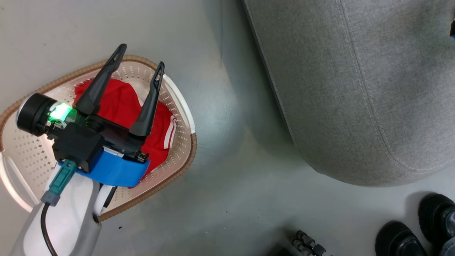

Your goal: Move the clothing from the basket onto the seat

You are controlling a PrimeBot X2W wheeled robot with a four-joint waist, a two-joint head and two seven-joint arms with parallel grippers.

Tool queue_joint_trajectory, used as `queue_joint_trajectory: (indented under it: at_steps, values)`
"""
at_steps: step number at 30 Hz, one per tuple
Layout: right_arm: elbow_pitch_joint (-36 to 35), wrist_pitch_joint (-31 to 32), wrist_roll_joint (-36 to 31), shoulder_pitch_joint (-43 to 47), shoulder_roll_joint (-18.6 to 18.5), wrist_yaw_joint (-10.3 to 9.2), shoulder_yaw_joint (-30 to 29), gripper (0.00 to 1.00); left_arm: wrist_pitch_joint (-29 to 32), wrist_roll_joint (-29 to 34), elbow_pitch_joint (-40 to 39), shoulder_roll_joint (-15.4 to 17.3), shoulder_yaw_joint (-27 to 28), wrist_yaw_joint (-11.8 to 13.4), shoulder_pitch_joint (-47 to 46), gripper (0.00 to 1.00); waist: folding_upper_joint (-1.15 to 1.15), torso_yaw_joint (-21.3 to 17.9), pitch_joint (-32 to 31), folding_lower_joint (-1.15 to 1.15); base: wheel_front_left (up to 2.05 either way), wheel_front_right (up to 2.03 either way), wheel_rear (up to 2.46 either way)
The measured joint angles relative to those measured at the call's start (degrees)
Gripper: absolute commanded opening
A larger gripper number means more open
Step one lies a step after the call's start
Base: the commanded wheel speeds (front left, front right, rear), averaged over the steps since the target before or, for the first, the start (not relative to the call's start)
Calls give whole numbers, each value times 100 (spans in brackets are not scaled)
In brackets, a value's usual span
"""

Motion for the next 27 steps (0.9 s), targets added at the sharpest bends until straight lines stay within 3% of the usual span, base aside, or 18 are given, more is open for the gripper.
queue_joint_trajectory:
  at_steps: [8,9,10,11,12,27]
  values:
    - [302,-71,-99,200,4,0,220,0,0,-41,74,-157,0,0,88,100,0,29,-296,-1,0,0,0]
    - [316,-73,-99,230,4,0,237,13,0,-47,90,-169,-3,0,98,100,0,30,-333,-1,0,0,0]
    - [326,-77,-105,264,7,0,271,49,0,-49,101,-180,-2,0,113,100,0,32,-373,-1,0,0,0]
    - [326,-81,-133,304,7,0,330,95,0,-51,111,-190,-1,0,135,100,0,33,-413,-1,0,0,0]
    - [318,-86,-147,349,14,0,371,100,0,-52,120,-205,-1,0,162,100,0,34,-452,0,0,0,0]
    - [-366,-96,-253,1659,137,0,918,100,0,-201,310,-609,122,0,697,100,0,103,-1408,-1,0,0,0]
